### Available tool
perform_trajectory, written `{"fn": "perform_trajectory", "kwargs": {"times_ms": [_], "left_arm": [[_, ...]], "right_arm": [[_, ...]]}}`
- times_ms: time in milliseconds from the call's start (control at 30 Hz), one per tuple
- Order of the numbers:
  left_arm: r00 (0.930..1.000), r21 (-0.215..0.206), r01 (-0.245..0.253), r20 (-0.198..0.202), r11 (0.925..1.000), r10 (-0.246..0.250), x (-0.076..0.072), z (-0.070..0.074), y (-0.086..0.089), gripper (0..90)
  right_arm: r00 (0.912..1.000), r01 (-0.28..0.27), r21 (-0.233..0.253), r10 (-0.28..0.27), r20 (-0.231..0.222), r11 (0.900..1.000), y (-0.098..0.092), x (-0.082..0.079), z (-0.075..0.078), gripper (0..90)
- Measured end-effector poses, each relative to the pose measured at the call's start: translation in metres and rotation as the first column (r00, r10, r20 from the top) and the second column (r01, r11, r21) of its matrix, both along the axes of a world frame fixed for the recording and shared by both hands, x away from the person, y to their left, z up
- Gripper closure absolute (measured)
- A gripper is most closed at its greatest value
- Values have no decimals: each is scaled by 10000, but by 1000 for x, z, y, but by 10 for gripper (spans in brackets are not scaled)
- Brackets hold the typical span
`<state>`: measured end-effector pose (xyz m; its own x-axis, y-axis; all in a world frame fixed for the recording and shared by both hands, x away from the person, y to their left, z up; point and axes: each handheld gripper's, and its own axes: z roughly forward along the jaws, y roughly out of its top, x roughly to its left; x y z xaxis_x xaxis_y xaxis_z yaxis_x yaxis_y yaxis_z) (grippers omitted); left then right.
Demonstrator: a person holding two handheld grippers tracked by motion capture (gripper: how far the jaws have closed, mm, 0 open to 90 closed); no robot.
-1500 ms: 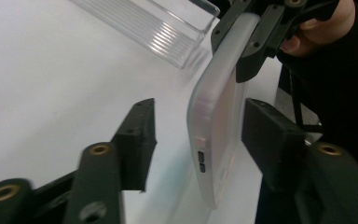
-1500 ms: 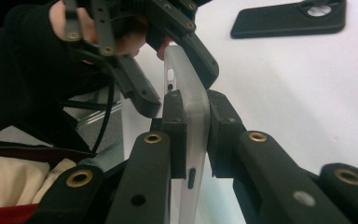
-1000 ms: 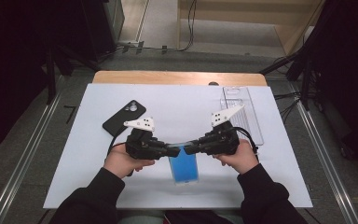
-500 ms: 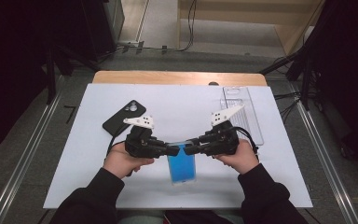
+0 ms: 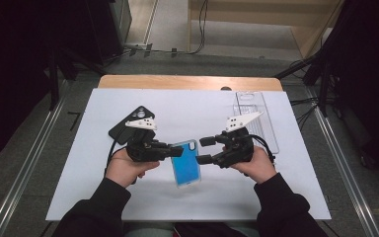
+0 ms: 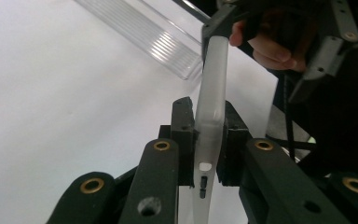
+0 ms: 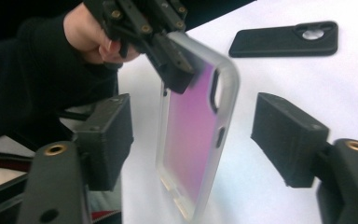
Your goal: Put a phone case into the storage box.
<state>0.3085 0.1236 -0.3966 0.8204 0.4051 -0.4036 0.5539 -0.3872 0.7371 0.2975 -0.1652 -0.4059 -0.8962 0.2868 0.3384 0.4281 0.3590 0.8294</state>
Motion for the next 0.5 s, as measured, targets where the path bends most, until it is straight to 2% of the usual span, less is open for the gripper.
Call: {"fn": "perform_trajectory", "kwargs": {"times_ms": [67,133,167,233,333,400,500], "left_arm": [[9993,22,-361,-31,9993,361,0,0,1,809],[9975,75,-707,-61,9975,707,1,1,2,808],[9959,75,-896,-106,9960,896,2,1,3,808],[9932,112,-1161,-97,9932,1162,2,0,4,808],[9890,199,-1471,-89,9889,1473,3,1,5,808],[9849,145,-1722,-135,9850,1724,2,2,6,808],[9777,148,-2094,-120,9777,2095,2,3,8,808]], "right_arm": [[10000,64,-209,-65,-36,9998,2,-1,0,179],[9995,259,-414,-251,200,9988,5,-2,-2,0],[9980,555,-638,-535,322,9964,7,-2,-2,0],[9934,1025,-590,-990,584,9930,7,-4,-4,0],[9906,1357,-417,-1347,252,9899,7,-3,-7,0],[9895,1446,-526,-1440,161,9881,8,-3,-9,0],[9814,1919,-609,-1916,100,9795,11,-5,-12,0]]}}
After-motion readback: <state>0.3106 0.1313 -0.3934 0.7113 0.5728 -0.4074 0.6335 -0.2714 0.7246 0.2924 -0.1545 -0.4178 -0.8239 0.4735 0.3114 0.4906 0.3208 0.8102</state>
